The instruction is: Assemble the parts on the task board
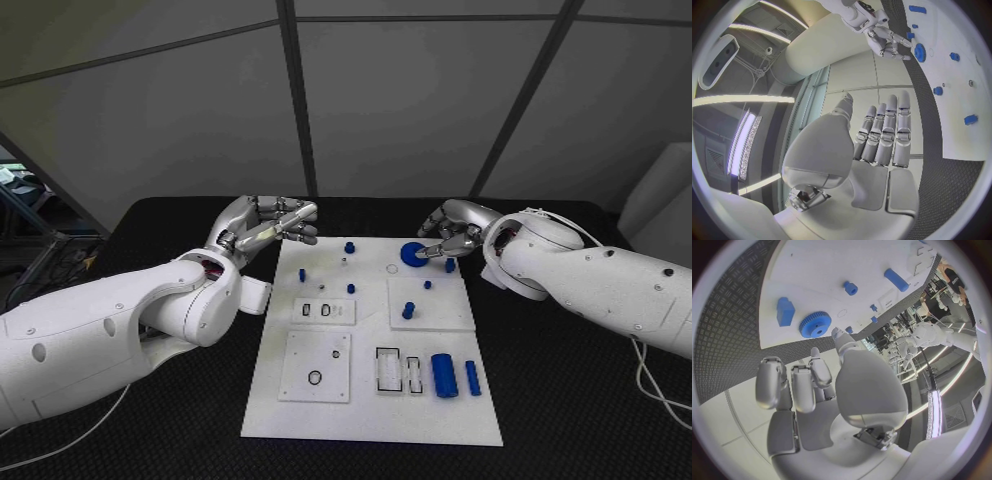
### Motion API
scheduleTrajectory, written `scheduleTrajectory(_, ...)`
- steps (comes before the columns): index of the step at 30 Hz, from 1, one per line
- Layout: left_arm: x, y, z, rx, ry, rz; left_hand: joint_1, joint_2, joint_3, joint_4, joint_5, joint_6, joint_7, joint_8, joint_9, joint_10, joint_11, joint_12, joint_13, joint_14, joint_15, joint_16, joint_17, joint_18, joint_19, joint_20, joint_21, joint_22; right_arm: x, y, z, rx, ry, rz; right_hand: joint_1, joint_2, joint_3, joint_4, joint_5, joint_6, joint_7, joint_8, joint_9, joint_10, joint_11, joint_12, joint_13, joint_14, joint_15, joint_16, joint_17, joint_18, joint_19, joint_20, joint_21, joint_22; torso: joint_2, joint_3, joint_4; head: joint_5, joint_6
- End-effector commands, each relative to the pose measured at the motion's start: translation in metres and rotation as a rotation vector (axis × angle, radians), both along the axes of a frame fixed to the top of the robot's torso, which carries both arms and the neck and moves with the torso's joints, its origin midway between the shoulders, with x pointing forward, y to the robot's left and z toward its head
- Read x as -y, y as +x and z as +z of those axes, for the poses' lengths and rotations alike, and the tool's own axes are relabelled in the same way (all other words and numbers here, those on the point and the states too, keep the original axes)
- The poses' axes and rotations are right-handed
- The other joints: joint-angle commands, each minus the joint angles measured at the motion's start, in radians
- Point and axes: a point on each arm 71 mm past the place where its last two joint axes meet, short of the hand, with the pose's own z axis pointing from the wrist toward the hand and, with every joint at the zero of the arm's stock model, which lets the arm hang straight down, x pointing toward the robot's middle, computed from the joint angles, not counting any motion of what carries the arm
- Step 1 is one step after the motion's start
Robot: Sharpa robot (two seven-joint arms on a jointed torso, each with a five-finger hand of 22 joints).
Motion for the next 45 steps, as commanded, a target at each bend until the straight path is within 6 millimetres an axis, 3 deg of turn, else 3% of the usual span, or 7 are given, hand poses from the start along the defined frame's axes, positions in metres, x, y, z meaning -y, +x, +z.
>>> scheduleTrajectory(1,0.002,0.000,0.001,0.003,-0.003,-0.017,0.003,0.007,-0.003,-0.005,-0.001,-0.001,0.006,-0.006,-0.001,-0.004,-0.001,-0.003,-0.001,-0.007,-0.001,-0.005,0.002,-0.015,-0.009,-0.001,0.006,0.001,-0.001,0.002,-0.003,-0.046,-0.024,0.009,0.011,0.001,0.000,0.006,0.006,-0.009,-0.001,0.007,0.001,0.008,0.000,0.011,0.014,0.066,0.008,0.009,0.047,-0.016,0.008,0.000,0.007,0.006,0.000,-0.0007,-0.0001,0.002,-0.005)
scheduleTrajectory(29,0.002,-0.001,0.001,0.003,-0.004,-0.018,0.004,0.009,-0.002,-0.006,-0.001,0.000,0.006,-0.006,-0.001,-0.004,-0.002,-0.003,-0.001,-0.008,-0.002,-0.005,0.003,-0.015,-0.009,-0.001,0.006,0.002,-0.011,0.012,-0.011,-0.061,-0.086,0.005,0.055,0.029,0.016,-0.011,0.012,-0.005,-0.001,0.030,0.005,0.014,-0.001,0.034,0.047,0.070,0.009,0.031,0.081,-0.020,0.016,0.002,0.019,0.027,-0.001,0.0006,-0.0009,0.003,-0.012)
scheduleTrajectory(33,0.002,0.000,0.001,0.001,-0.005,-0.019,0.004,0.009,-0.002,-0.006,-0.001,0.000,0.006,-0.006,-0.001,-0.004,-0.002,-0.003,-0.001,-0.008,-0.002,-0.005,0.003,-0.015,-0.009,-0.001,0.006,0.002,-0.012,0.013,-0.012,-0.060,-0.094,0.009,0.073,0.035,0.033,-0.026,-0.018,-0.003,-0.001,0.037,0.005,0.017,-0.001,0.039,0.057,0.070,0.009,0.036,0.089,-0.021,0.021,0.002,0.023,0.035,0.000,0.0012,-0.0012,0.004,-0.014)
scheduleTrajectory(45,0.002,0.000,0.000,-0.009,-0.013,-0.017,0.004,0.009,-0.002,-0.006,-0.001,0.000,0.006,-0.006,-0.001,-0.004,-0.002,-0.003,-0.001,-0.008,-0.002,-0.005,0.003,-0.015,-0.009,-0.001,0.006,0.002,-0.015,0.013,-0.013,-0.050,-0.125,0.019,0.088,0.036,0.048,-0.041,-0.023,-0.002,-0.001,0.041,0.005,0.017,-0.001,0.041,0.060,0.071,0.009,0.040,0.097,-0.023,0.025,0.003,0.027,0.043,0.000,0.0011,-0.0014,0.006,-0.017)
